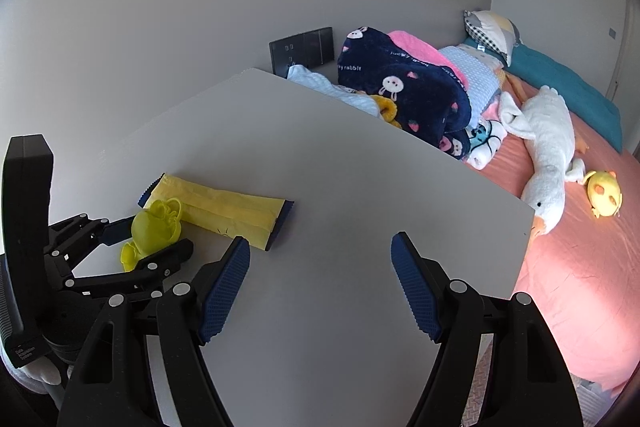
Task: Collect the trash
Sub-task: 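Move both grippers over the desk and grasp the yellow frog toy with the left gripper, then grasp the yellow strip with the right gripper while the left holds the frog toy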
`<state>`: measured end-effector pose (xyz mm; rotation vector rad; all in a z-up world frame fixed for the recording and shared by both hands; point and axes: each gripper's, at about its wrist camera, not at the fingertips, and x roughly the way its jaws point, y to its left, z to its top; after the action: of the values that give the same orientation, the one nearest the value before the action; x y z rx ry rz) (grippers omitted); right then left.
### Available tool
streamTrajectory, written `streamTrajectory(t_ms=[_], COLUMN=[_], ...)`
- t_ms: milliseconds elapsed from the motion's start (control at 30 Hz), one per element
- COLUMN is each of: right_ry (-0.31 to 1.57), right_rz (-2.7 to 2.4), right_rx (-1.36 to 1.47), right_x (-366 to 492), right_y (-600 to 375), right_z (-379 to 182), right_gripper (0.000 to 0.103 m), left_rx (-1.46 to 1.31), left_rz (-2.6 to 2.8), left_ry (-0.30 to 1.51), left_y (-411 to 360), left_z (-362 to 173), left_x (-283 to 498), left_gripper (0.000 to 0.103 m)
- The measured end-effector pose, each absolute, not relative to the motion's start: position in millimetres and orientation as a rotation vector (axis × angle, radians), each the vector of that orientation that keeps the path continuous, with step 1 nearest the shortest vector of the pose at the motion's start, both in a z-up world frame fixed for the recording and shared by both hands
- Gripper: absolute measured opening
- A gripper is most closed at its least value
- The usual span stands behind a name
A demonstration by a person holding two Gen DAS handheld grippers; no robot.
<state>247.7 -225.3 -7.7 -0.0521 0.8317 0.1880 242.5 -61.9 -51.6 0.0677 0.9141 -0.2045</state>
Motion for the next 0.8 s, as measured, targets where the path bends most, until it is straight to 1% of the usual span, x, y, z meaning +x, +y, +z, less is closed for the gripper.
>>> streamTrajectory(t_ms=[133, 433, 533, 633, 800], right_ry=[0.849, 0.874, 0.891, 0.91, 0.951], right_rz=[0.22, 0.307, 0.332, 0.35, 0.348], right_rx=[-0.069, -0.201, -0.262, -0.296, -0.267], right_x=[257, 273, 281, 291, 308], right_y=[-210, -158, -139, -124, -118], right_z=[-13, -27, -34, -39, -47], right_gripper=[0.074, 0.074, 0.076, 0.077, 0.076], left_rx=[0.043, 0.085, 0.057, 0.029, -0.01], left_rz=[-0.167, -0.073, -0.054, -0.042, -0.024], left_ry=[0.908, 0.871, 0.873, 0.876, 0.883], left_y=[-44, 0, 14, 24, 35], left_z=[-47, -32, -30, -29, -29], left_x=[234, 215, 216, 219, 220], left_gripper=[0.055, 0.055, 0.055, 0.055, 0.055])
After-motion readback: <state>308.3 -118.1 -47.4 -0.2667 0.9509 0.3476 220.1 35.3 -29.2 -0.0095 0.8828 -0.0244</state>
